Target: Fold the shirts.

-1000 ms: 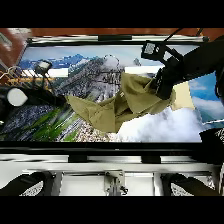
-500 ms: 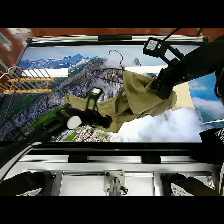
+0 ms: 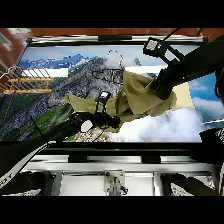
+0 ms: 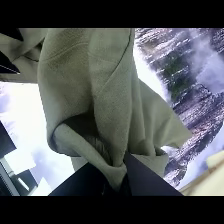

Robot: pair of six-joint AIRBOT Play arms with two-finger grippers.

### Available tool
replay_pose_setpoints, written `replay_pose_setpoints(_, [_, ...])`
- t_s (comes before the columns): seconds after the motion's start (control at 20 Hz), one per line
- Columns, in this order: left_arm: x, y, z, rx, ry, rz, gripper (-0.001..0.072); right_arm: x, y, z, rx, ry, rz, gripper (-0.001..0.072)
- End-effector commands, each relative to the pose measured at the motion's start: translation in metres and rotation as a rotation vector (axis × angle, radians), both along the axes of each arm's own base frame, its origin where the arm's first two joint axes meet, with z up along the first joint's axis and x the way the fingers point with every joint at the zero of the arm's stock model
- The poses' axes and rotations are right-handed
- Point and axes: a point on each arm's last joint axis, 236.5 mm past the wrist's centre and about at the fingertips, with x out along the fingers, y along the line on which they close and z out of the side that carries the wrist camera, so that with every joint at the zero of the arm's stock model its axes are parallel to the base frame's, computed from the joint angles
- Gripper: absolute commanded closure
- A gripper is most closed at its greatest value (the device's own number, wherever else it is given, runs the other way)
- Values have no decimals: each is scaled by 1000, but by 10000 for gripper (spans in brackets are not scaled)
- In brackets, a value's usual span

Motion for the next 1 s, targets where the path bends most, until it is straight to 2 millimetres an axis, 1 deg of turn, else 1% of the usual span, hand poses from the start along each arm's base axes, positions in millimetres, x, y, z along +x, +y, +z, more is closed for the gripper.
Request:
replay_pose_setpoints(0.0, [12,0,-3,-14,-22,26,272,-4,9,3,39,12,16,645])
replay_pose_setpoints(0.05, [13,2,-8,-7,-13,30,281,-5,10,3,41,14,18,645])
replay_pose_setpoints(0.1, [12,3,-14,4,2,32,388,-6,10,3,39,17,18,645])
replay_pose_setpoints(0.15, [10,5,-20,17,17,30,410,-6,9,2,35,19,18,645])
replay_pose_setpoints(0.2, [7,9,-26,26,55,45,525,-6,9,2,35,21,19,645])
replay_pose_setpoints(0.3, [4,16,-34,33,113,83,647,-7,9,2,35,22,19,645])
replay_pose_setpoints(0.35, [5,17,-34,33,116,87,675,-6,8,2,34,21,18,645])
replay_pose_setpoints(0.5, [5,21,-35,42,126,89,677,-6,8,2,32,21,17,645])
replay_pose_setpoints(0.6, [3,29,-36,86,121,66,677,-6,8,2,32,21,17,645])
replay_pose_setpoints(0.65, [3,35,-32,107,109,55,677,-6,8,2,31,22,17,645])
replay_pose_setpoints(0.7, [6,43,-23,126,85,46,678,-6,7,1,28,22,11,645])
replay_pose_setpoints(0.75, [11,51,-11,139,51,44,678,-5,6,1,27,25,0,645])
replay_pose_setpoints(0.8, [20,64,7,149,3,50,678,-5,5,1,29,29,-18,645])
replay_pose_setpoints(0.85, [30,79,25,154,-39,73,678,-4,3,0,32,37,-39,645])
replay_pose_setpoints(0.9, [43,101,45,148,-71,119,678,-6,6,2,51,48,-54,645])
replay_pose_setpoints(0.95, [57,125,63,138,-88,180,677,-10,14,7,88,52,-45,645])
